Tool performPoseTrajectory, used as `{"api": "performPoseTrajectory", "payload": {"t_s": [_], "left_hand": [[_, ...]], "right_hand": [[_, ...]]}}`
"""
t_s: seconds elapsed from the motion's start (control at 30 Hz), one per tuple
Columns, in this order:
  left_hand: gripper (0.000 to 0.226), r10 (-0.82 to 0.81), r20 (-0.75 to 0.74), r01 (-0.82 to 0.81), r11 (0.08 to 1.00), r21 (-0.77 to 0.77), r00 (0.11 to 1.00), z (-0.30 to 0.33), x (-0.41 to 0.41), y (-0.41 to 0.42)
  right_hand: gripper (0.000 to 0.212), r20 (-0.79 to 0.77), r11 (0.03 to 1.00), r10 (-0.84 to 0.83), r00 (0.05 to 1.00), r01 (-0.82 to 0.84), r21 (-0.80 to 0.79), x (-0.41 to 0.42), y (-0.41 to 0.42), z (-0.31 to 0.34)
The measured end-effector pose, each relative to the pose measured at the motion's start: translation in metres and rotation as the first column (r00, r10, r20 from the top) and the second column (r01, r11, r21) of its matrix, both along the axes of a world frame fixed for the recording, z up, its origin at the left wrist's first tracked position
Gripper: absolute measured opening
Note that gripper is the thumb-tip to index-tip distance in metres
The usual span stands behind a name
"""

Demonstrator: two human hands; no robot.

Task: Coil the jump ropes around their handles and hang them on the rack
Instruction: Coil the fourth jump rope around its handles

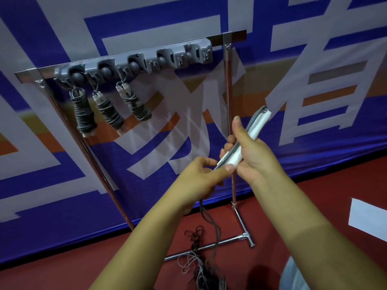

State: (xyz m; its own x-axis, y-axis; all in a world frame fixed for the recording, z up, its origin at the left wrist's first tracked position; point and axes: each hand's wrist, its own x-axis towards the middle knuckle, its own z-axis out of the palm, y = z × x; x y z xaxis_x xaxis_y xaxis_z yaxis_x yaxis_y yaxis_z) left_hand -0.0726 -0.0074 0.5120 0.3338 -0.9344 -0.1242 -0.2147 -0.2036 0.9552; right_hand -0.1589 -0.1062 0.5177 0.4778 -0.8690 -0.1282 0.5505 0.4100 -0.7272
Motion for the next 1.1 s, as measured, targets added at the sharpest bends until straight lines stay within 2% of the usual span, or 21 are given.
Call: {"api": "performPoseTrajectory", "payload": {"t_s": [0.17,0.2,0.3,0.4,0.57,0.67,0.83,0.97,1.07,1.1], "left_hand": [[0.027,-0.005,0.034,0.007,0.999,-0.051,0.999,0.003,0.005,0.006],[0.027,-0.030,0.006,0.030,0.998,-0.060,1.000,0.004,0.003,0.009],[0.028,-0.150,-0.201,0.129,0.985,-0.113,0.968,0.006,-0.002,0.015],[0.027,-0.206,-0.364,0.163,0.976,-0.146,0.908,0.002,-0.005,0.019],[0.028,-0.277,-0.479,0.218,0.960,-0.175,0.833,-0.018,-0.018,0.021],[0.021,-0.304,-0.451,0.227,0.949,-0.218,0.839,-0.030,-0.018,0.020],[0.017,-0.300,-0.300,0.263,0.952,-0.157,0.906,-0.040,-0.005,0.020],[0.013,-0.202,-0.103,0.187,0.972,-0.144,0.974,-0.039,0.009,0.016],[0.003,-0.172,-0.058,0.160,0.973,-0.168,0.983,-0.036,0.017,0.015],[0.011,-0.169,-0.065,0.156,0.972,-0.174,0.983,-0.035,0.019,0.016]], "right_hand": [[0.043,0.050,1.000,-0.008,0.999,0.008,0.003,0.000,0.000,0.000],[0.043,0.062,1.000,-0.015,0.998,0.015,-0.006,0.000,0.000,0.000],[0.040,0.086,0.999,-0.017,0.996,0.021,-0.040,-0.002,0.000,0.002],[0.028,0.111,0.997,-0.027,0.993,0.034,-0.062,-0.002,0.001,0.004],[0.020,0.148,1.000,0.001,0.989,0.001,-0.016,0.000,0.009,0.003],[0.019,0.143,1.000,0.028,0.989,-0.029,0.003,-0.001,0.011,0.002],[0.015,0.129,0.996,0.091,0.987,-0.087,-0.036,-0.004,0.017,0.003],[0.022,0.134,0.989,0.141,0.981,-0.132,-0.073,-0.005,0.024,0.003],[0.020,0.147,0.978,0.203,0.968,-0.195,-0.072,-0.008,0.025,0.005],[0.020,0.139,0.972,0.232,0.963,-0.222,-0.083,-0.010,0.026,0.006]]}}
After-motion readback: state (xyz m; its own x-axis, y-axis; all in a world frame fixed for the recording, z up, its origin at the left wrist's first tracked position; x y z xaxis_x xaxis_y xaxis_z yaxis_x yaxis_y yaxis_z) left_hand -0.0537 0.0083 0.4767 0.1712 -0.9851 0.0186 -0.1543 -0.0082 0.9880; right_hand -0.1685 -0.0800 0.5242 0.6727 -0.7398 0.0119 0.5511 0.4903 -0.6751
